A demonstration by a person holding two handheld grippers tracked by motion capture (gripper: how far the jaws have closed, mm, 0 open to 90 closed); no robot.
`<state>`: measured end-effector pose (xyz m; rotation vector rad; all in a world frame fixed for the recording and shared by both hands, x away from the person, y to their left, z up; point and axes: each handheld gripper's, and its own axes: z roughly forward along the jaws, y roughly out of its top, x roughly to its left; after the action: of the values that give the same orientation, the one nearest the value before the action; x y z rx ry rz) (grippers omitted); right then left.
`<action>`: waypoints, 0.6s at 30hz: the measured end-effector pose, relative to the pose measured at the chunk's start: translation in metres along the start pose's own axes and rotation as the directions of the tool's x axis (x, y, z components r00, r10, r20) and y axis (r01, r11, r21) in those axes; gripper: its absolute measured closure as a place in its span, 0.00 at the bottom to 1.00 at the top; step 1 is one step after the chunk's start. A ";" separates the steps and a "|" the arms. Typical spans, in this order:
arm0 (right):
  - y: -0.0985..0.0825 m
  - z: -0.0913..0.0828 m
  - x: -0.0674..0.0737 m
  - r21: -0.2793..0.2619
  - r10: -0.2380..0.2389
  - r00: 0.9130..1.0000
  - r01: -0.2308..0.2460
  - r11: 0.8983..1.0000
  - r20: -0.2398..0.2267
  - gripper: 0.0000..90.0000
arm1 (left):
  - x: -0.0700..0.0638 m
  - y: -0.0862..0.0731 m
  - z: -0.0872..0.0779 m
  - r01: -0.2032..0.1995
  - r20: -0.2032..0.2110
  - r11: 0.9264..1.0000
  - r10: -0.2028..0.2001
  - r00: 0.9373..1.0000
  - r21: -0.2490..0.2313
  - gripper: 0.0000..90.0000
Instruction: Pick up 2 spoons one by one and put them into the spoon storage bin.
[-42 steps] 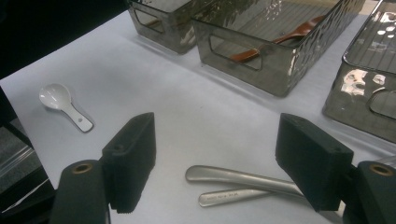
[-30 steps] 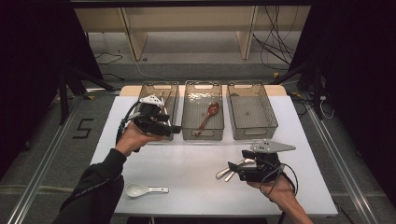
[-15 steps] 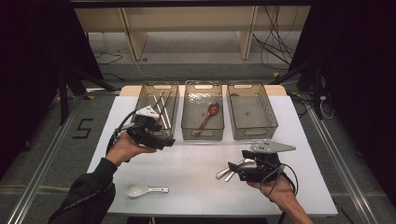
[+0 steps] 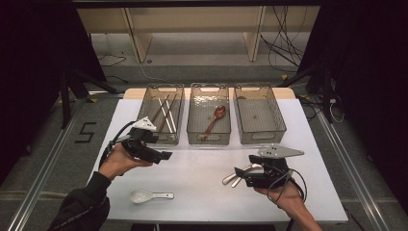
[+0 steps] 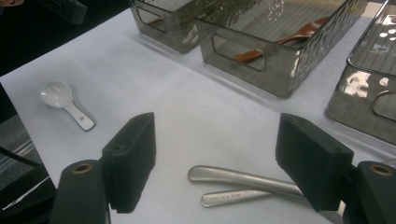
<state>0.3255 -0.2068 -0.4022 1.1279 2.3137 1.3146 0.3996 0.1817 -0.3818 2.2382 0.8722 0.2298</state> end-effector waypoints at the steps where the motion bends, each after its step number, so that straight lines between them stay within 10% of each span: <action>1: 0.000 0.000 0.000 -0.001 0.001 1.000 -0.001 1.000 0.000 0.33 | 0.000 -0.001 0.000 -0.006 -0.004 1.000 0.006 1.000 0.006 0.19; 9: 0.000 0.000 0.001 0.002 -0.002 1.000 0.002 1.000 0.000 0.33 | 0.002 -0.023 0.007 0.000 -0.004 0.994 0.001 1.000 0.109 0.19; 18: 0.001 -0.001 0.002 -0.002 0.001 1.000 -0.001 1.000 0.003 0.33 | -0.011 -0.046 0.018 -0.085 0.069 0.968 0.070 0.995 0.235 0.18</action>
<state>0.3244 -0.2059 -0.4005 1.1301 2.3096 1.3143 0.3743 0.1878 -0.4253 2.4916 0.8167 0.0965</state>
